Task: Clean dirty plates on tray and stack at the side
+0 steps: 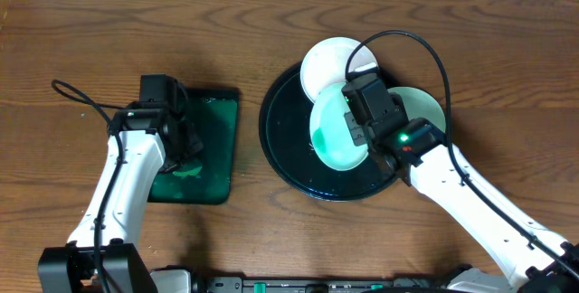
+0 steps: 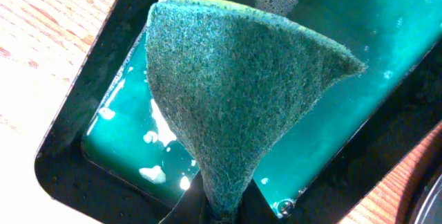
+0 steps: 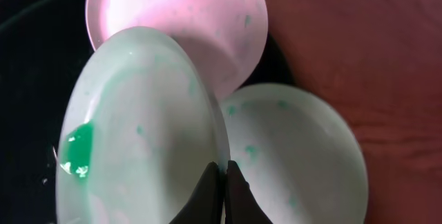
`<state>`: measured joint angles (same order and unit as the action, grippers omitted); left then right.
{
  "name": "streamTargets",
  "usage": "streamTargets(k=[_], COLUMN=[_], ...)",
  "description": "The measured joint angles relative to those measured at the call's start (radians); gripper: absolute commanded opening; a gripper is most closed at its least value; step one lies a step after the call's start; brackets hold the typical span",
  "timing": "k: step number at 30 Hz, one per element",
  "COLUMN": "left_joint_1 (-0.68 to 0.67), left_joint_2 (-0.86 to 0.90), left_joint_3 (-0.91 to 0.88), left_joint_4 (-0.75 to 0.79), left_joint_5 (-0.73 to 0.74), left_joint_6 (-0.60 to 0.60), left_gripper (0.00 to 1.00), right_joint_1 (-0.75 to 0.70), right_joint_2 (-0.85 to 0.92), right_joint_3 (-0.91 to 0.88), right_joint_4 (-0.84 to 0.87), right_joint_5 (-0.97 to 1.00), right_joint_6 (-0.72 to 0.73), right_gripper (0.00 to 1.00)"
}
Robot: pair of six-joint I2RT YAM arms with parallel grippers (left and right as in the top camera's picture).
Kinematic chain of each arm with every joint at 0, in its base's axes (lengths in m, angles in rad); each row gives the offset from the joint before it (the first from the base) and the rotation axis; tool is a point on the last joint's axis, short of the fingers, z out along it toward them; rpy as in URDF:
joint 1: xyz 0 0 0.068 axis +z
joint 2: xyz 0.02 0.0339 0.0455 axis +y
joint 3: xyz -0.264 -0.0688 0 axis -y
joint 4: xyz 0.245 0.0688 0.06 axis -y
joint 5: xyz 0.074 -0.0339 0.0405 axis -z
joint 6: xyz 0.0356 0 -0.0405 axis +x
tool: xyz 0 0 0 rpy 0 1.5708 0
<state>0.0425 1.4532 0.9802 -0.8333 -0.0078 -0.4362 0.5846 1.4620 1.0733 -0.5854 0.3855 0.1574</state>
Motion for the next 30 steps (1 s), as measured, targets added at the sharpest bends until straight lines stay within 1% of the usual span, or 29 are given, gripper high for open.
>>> streamTargets(k=[4,10,11,13,14,15,17,20,21,22,23,24,25,26,30], left_joint_1=[0.0,0.0,0.0,0.0,0.0,0.0,0.0,0.0,0.0,0.0,0.0,0.0,0.0,0.0,0.0], left_joint_2=[0.0,0.0,0.0,0.0,0.0,0.0,0.0,0.0,0.0,0.0,0.0,0.0,0.0,0.0,0.0], left_joint_3=[0.0,0.0,0.0,0.0,0.0,0.0,0.0,0.0,0.0,0.0,0.0,0.0,0.0,0.0,0.0], left_joint_4=[0.0,0.0,0.0,0.0,-0.001,0.0,-0.001,0.0,0.0,0.0,0.0,0.0,0.0,0.0,0.004], left_joint_5=[0.0,0.0,0.0,0.0,0.0,0.0,0.0,0.0,0.0,0.0,0.0,0.0,0.0,0.0,0.01], left_joint_6=[0.0,0.0,0.0,0.0,0.0,0.0,0.0,0.0,0.0,0.0,0.0,0.0,0.0,0.0,0.022], left_gripper=[0.07,0.07,0.06,0.07,0.07,0.07,0.07,0.07,0.07,0.07,0.08,0.07,0.07,0.07,0.07], right_joint_1=[-0.059,-0.231,-0.254,-0.283,-0.291,-0.299,-0.313,-0.313,-0.312,-0.312,-0.312,-0.312,-0.312,-0.312,-0.313], right_joint_2=[0.044,0.242,0.269,0.296,0.299,0.301,0.301,0.301,0.301,0.301,0.301,0.303,0.307,0.318,0.337], right_joint_3=[0.0,0.001,0.0,0.0,0.0,0.0,0.0,0.0,0.0,0.0,0.0,0.0,0.0,0.0,-0.001], right_joint_4=[-0.001,0.018,0.019,0.023,0.023,0.023,0.021,0.015,0.015,0.014,0.015,0.016,0.019,0.024,0.048], right_joint_5=[-0.072,-0.288,-0.323,-0.377,-0.396,-0.418,-0.461,-0.495,-0.503,-0.512,-0.515,-0.521,-0.526,-0.533,-0.578], right_joint_6=[0.051,0.09,0.094,0.098,0.099,0.101,0.095,0.088,0.084,0.085,0.084,0.084,0.084,0.081,0.085], right_gripper=[0.01,0.01,0.01,0.01,0.08,0.2,0.32,0.41,0.41,0.4,0.36,0.29,0.11,0.01,0.01])
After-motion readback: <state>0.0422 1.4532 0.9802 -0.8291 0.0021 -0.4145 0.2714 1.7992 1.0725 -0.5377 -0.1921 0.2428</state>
